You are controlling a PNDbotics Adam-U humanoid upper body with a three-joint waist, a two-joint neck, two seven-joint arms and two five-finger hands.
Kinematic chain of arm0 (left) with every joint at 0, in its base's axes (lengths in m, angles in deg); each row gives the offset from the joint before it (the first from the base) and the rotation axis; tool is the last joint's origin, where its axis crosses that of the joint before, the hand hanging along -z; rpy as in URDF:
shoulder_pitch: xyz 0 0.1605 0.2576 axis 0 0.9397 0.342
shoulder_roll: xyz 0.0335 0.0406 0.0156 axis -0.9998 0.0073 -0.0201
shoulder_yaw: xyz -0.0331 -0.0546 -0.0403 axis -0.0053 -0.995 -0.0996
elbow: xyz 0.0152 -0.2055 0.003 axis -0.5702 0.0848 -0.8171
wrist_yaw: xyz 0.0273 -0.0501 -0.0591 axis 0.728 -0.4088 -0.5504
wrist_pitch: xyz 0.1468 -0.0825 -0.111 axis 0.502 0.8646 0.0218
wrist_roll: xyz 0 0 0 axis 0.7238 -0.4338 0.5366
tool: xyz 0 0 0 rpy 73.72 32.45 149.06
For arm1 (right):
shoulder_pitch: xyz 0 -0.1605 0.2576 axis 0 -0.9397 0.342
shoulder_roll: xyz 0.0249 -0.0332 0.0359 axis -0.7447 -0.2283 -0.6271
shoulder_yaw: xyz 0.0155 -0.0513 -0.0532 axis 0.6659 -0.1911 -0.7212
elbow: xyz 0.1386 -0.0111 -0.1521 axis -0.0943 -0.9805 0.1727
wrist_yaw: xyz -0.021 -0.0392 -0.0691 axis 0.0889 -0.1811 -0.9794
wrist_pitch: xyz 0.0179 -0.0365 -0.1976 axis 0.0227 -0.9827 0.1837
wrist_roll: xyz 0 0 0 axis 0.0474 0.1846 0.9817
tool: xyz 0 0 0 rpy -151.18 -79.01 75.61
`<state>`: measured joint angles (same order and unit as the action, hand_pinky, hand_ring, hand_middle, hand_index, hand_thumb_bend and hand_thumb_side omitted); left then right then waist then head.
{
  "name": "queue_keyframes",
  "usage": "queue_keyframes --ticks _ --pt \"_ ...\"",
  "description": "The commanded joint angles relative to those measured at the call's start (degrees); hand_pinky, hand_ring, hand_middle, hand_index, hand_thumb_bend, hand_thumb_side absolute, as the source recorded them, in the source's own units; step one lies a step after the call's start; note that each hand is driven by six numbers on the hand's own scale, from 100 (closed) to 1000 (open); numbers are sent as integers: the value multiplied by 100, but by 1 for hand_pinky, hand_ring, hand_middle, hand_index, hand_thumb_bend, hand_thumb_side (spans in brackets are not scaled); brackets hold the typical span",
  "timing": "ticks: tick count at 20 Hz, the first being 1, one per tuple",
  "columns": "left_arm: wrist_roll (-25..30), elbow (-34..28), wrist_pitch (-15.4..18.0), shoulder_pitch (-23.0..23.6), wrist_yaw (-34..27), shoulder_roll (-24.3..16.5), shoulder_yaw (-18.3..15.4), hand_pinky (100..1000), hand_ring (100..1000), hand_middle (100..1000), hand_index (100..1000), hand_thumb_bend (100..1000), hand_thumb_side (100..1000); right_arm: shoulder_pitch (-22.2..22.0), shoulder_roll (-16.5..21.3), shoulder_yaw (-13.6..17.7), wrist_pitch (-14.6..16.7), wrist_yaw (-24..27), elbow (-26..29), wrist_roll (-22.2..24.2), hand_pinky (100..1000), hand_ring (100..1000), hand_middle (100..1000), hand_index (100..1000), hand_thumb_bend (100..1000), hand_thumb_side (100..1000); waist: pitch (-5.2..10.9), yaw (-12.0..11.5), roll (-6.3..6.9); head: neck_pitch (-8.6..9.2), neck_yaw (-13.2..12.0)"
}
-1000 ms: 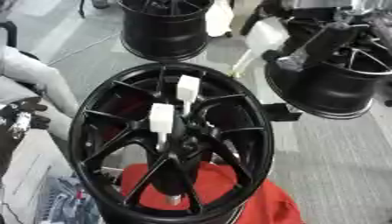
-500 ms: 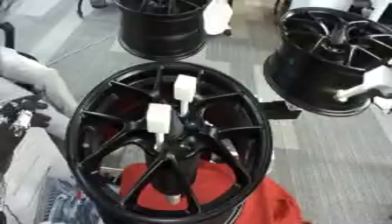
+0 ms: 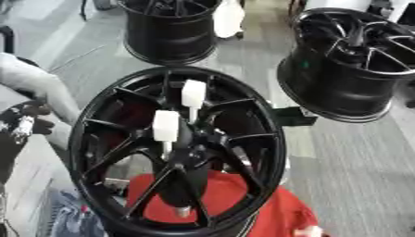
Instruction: Pull the pin out of the wheel hub.
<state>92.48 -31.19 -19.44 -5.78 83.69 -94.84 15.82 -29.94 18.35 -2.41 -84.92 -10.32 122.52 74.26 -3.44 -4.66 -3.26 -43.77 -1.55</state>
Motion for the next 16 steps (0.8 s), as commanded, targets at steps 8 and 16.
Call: queue_keyframes --ticks 8,16 --pt "7 -118 18 -39 3 -75 -4 633 617 659 811 100 703 149 -129 -239 183 316 714 -112 769 796 816 902 100 387 38 -11 28 19 15" --pt "40 -135 34 -46 -21 -48 33 633 617 659 811 100 703 214 -585 -594 382 818 1178 -66 730 750 785 889 100 356 30 -35 65 28 60"
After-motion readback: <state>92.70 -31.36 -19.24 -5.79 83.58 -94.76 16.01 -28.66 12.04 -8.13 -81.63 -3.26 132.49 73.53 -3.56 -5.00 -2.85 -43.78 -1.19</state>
